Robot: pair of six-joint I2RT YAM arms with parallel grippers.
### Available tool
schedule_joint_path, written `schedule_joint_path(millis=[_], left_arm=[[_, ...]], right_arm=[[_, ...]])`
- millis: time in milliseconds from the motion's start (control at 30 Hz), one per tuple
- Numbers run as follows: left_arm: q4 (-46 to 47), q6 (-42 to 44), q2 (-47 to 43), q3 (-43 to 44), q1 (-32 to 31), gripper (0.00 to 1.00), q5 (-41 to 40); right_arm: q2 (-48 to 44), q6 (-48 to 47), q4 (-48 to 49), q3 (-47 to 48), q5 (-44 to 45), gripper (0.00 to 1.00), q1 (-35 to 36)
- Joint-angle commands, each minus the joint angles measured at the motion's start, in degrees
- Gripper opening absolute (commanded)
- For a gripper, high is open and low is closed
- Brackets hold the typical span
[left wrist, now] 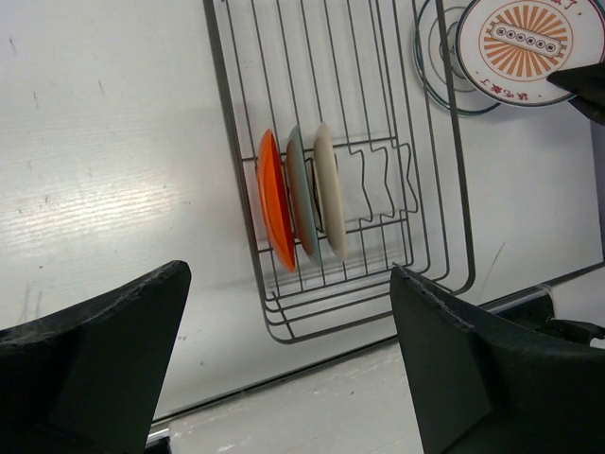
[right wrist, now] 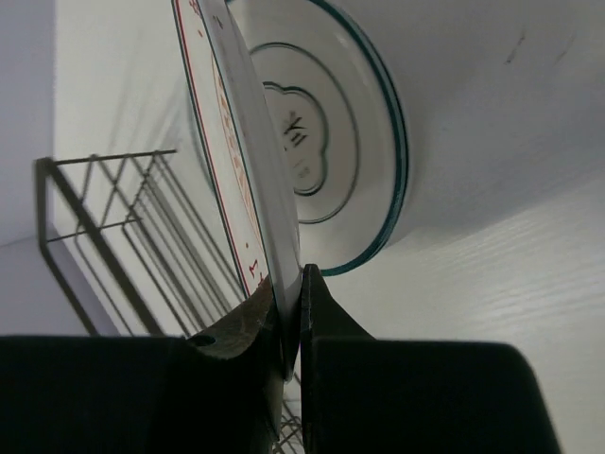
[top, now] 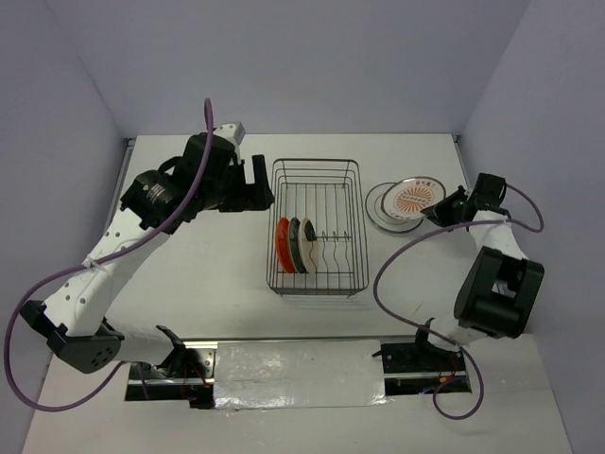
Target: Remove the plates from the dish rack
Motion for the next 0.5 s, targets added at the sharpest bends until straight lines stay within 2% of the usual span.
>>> schedule_joint_path(millis=[0, 233, 267, 333, 367, 467], left_arm=[[-2.4, 3.8, -0.9, 0.7, 0.2, 1.0, -0.1], [-2.5, 4.3, -1.3, -3.0, 0.3, 1.0, 1.5], [-2.2, 4.1, -1.4, -3.5, 0.2, 0.99, 1.6], [-2.2, 3.7, -1.2, -4.1, 0.2, 1.0, 1.2], [-2.5, 3.6, -0.8, -3.9, 0.3, 0.99, 1.2], [-3.6, 3.6, 0.9, -2.2, 0.2, 1.0, 0.6]], right_arm=[[4.7, -3.3, 4.4, 4.0, -2.1, 0.07, -0.2], [11.5, -3.7, 4.1, 4.5, -5.1, 0.15, 1.0], [12.0, -4.4, 1.7, 5.1, -4.4, 0.26, 1.4], [13.2, -7.3, -3.9, 7.8, -2.5, 0.37, 3.2], [13.4, -8.3, -6.3, 8.8, 1.1, 0.5, 3.9], [14.5, -11.4, -14.5, 13.5, 11.0, 0.63, 7.7]])
